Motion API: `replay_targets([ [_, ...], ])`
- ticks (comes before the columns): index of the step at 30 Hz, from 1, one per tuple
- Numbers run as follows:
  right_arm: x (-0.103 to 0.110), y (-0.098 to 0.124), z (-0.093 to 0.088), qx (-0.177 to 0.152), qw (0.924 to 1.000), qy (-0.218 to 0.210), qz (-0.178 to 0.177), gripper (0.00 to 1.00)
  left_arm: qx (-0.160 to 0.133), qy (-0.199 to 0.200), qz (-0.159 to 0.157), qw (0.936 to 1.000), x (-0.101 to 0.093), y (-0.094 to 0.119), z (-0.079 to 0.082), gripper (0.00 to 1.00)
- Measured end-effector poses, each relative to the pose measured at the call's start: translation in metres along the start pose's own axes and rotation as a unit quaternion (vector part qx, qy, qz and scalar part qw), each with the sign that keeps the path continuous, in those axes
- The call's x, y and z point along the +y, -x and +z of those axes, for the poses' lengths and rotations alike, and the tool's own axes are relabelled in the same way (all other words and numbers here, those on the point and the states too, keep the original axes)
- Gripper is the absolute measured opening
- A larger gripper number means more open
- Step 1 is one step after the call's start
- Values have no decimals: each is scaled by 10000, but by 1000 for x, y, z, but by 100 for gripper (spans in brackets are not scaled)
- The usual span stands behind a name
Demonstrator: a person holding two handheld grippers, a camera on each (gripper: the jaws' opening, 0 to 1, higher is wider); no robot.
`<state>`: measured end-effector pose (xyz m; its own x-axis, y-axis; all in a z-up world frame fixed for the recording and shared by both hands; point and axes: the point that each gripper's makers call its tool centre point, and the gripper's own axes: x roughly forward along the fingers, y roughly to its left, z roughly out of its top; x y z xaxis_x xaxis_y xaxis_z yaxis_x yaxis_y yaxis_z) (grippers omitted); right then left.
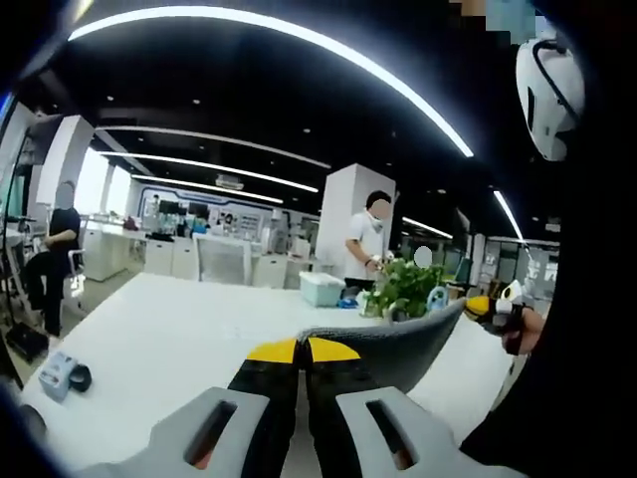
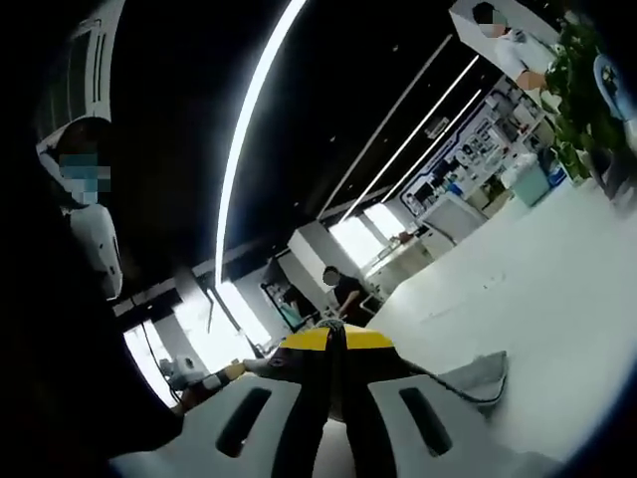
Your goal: Fold the towel on the table until its edges align and the towel forms a compact rectangular stack.
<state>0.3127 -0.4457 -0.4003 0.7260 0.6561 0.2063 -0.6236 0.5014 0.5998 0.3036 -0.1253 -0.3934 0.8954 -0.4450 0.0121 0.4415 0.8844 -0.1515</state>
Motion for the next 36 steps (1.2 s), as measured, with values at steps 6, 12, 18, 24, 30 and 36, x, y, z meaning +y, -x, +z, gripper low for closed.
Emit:
replay_targets([
  [6,-3,-1,-4,150,9998,84,-27,0,30,68,31,10000,5,1,0,2],
  [12,-15,0,-16,343,9991,62,-251,0,267,149,41,9995,9,-2,-17,2],
  [18,-42,-4,-32,991,9918,262,-767,0,666,240,107,9974,19,-11,-38,2],
  [24,-65,-11,-44,1410,9843,332,-1004,0,1034,339,105,9940,27,-24,-59,2],
  [30,-82,-19,-53,1774,9765,443,-1141,0,1415,304,97,9894,37,-36,-75,2],
  [36,-102,-24,-59,1970,9709,333,-1324,0,1586,325,45,9868,41,-48,-86,2],
])
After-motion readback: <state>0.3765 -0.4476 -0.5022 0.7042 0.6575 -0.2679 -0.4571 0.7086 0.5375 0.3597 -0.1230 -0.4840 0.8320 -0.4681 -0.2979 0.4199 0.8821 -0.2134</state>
